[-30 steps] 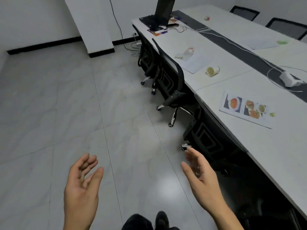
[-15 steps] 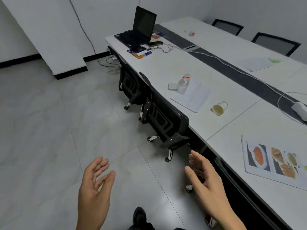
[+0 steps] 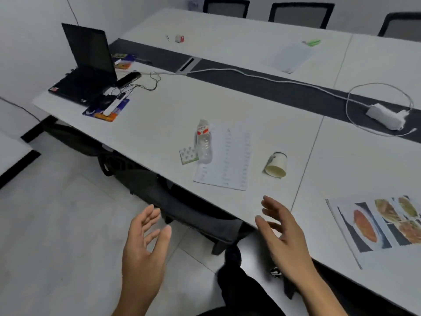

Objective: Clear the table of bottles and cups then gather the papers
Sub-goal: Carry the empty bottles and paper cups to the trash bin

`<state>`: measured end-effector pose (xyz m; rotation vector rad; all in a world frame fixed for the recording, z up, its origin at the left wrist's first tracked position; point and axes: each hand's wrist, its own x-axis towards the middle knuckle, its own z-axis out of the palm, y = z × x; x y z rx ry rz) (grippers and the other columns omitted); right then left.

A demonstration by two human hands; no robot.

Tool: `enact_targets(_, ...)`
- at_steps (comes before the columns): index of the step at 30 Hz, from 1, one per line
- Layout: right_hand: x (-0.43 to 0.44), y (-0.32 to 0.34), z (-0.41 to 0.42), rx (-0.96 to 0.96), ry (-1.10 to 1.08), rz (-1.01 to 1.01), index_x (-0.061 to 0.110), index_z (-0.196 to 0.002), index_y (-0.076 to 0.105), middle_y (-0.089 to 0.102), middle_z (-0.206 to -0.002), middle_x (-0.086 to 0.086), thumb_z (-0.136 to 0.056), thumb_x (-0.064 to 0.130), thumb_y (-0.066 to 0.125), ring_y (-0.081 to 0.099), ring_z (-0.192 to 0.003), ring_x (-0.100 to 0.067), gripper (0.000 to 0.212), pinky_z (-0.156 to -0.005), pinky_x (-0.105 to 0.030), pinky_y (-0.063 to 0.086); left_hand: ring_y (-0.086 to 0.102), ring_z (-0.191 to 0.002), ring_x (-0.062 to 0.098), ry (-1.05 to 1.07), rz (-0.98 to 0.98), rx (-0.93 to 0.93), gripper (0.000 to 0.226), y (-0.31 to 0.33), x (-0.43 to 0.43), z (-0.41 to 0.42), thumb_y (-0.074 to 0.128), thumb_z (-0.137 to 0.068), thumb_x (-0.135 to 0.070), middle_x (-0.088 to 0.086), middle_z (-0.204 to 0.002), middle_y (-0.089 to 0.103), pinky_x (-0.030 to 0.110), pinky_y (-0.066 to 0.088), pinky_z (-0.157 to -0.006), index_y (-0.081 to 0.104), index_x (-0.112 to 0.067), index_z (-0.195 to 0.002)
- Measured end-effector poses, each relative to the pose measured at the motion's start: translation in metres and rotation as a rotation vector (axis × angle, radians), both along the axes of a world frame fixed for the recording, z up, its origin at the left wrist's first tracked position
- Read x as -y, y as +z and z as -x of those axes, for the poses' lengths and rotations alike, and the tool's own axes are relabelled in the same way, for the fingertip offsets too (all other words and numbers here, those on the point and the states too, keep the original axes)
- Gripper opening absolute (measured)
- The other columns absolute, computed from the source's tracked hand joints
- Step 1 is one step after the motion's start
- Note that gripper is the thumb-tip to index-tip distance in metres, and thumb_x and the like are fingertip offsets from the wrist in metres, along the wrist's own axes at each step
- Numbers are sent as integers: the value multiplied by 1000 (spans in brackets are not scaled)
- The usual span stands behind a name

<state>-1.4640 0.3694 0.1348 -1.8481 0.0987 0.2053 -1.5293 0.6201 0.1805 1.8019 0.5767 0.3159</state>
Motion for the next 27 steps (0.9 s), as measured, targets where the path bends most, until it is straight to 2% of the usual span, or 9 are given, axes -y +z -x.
enact_targets(4, -19, -14, -88, 0, -31, 49, 35, -141, 47, 51, -136, 23, -96, 34, 62, 51, -122, 6, 47, -100, -24, 45, 57, -119, 0, -95, -20, -43, 50, -9, -22, -94, 65, -90, -6, -13, -126, 63, 28, 44, -98, 51, -34, -129)
enact_targets(8, -29, -43, -155, -47, -24, 239, 34, -145, 42, 43, -140, 16, -96, 41, 59, 44, -126, -1, 52, -102, -28, 42, 55, -122, 3, -162, -13, -116, 48, -31, -37, -177, 65, -91, -7, -9, -129, 59, 27, 45, -99, 49, -28, -131)
enact_targets(13, -32, -82, -212, -202, -130, 480, 28, -153, 32, 16, -163, -12, -93, 47, 60, 15, -150, -28, 69, -118, -46, 27, 50, -122, 4, -318, -117, -271, 52, -85, -47, -259, 64, -94, -14, -6, -138, 49, 31, 43, -104, 44, -22, -141)
enact_targets(17, -33, -105, -218, -346, -193, 623, 25, -156, 23, 8, -163, -19, -91, 48, 62, 4, -152, -31, 79, -119, -46, 17, 38, -137, 18, -487, -205, -496, 71, -140, -53, -312, 65, -92, -34, 5, -150, 35, 39, 33, -114, 30, -20, -152)
enact_targets(20, -33, -120, -216, -358, -254, 692, 27, -157, 19, 3, -163, -20, -88, 55, 62, 3, -151, -33, 86, -118, -47, 18, 37, -133, 25, -481, -249, -514, 76, -166, -47, -349, 69, -87, -41, 13, -143, 41, 42, 38, -106, 32, -19, -149)
enact_targets(22, -32, -129, -220, -394, -287, 743, 28, -158, 12, -4, -164, -20, -86, 62, 61, 0, -151, -37, 94, -118, -49, 18, 43, -129, 32, -493, -317, -526, 80, -177, -40, -366, 67, -87, -46, 15, -143, 40, 46, 43, -101, 26, -26, -152)
enact_targets(24, -29, -138, -227, -437, -304, 750, 28, -159, 6, -11, -164, -19, -84, 65, 62, 0, -151, -38, 101, -118, -50, 18, 50, -122, 33, -557, -404, -523, 81, -185, -34, -373, 64, -89, -50, 13, -141, 40, 43, 47, -92, 19, -35, -154)
enact_targets(26, -29, -145, -235, -450, -323, 711, 28, -158, 9, -7, -164, -20, -83, 63, 64, 6, -150, -38, 99, -116, -51, 24, 52, -119, 33, -632, -486, -501, 80, -190, -30, -374, 61, -91, -47, 14, -141, 38, 41, 48, -90, 16, -35, -156)
enact_targets(27, -29, -148, -240, -448, -331, 691, 28, -156, 16, 2, -163, -22, -84, 61, 65, 14, -148, -39, 93, -113, -51, 29, 51, -120, 35, -661, -517, -486, 79, -192, -29, -375, 62, -92, -43, 15, -141, 38, 42, 48, -92, 17, -32, -156)
